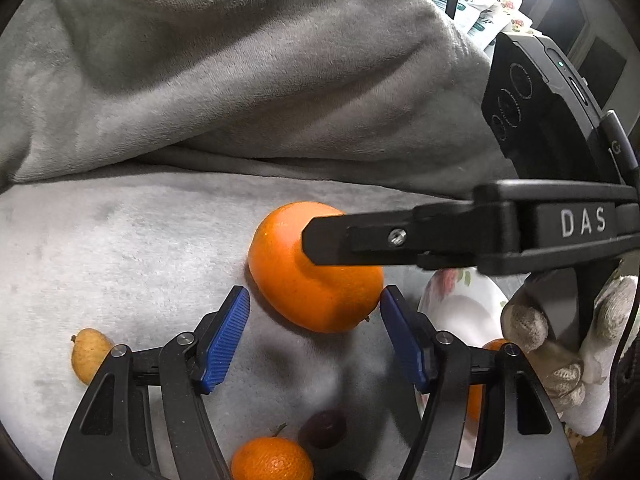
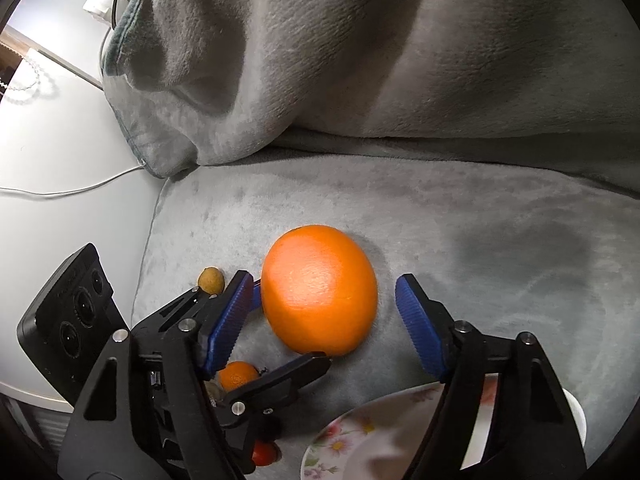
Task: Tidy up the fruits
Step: 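Move the right gripper to the second orange and grasp it, then carry the second orange onto the plate beside the first and release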
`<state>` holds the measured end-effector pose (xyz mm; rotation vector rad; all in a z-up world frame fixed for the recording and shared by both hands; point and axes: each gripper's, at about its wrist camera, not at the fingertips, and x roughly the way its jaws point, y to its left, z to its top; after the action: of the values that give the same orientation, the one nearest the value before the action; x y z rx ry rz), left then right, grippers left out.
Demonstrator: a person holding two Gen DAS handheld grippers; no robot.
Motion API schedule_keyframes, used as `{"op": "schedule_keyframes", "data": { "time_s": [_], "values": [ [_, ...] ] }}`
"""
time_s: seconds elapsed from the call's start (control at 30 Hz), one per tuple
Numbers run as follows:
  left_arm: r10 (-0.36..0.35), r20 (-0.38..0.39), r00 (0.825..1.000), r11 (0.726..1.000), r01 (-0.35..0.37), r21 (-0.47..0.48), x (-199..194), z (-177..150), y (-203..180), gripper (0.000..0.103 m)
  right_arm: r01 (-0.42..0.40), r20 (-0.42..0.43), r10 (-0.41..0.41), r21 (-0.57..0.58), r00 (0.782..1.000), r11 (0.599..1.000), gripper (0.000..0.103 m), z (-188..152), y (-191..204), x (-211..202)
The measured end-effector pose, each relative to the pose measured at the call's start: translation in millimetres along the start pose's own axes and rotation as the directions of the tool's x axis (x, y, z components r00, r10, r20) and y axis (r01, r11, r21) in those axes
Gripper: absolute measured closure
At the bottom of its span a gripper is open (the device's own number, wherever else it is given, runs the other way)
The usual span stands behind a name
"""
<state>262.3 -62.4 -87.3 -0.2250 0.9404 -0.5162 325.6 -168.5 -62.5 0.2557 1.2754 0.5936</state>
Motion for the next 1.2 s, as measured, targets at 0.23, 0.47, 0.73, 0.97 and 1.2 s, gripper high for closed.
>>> {"op": "schedule_keyframes", "data": {
  "time_s": [0.23, 0.47, 0.73, 0.97, 1.2],
  "values": [
    [-0.01, -0.002, 1.0, 1.0, 0.01, 0.008, 0.8, 5.1, 5.2, 0.04, -0.004, -0.007, 0.004, 0.005, 1.0, 1.0, 0.037, -1.4, -0.2, 5.0],
    [-0.002, 0.001, 1.0, 1.0, 0.002, 0.019, -2.0, 9.2, 3.3, 0.041, -0.005, 0.0, 0.005, 0.006, 1.0, 1.0, 0.037, -3.3, -0.9, 4.2],
    [-0.005, 0.006, 1.0, 1.0, 0.005, 0.022, -8.4, 6.0, -11.8, 0.041, -0.007, 0.005, 0.007, 0.01, 1.0, 1.0, 0.037, -6.7, -1.0, -1.0],
    [-0.009, 0.02, 1.0, 0.999, 0.008, 0.038, -17.0, 8.0, -22.1, 0.041, -0.004, 0.028, 0.004, 0.007, 1.0, 1.0, 0.037, -13.3, -0.4, -16.3],
    [-0.019, 0.036, 0.999, 0.997, 0.016, 0.071, -24.9, 7.4, -40.9, 0.041, 0.008, 0.061, -0.008, -0.008, 0.998, 1.0, 0.037, -23.4, -0.7, -39.3]
  ]
}}
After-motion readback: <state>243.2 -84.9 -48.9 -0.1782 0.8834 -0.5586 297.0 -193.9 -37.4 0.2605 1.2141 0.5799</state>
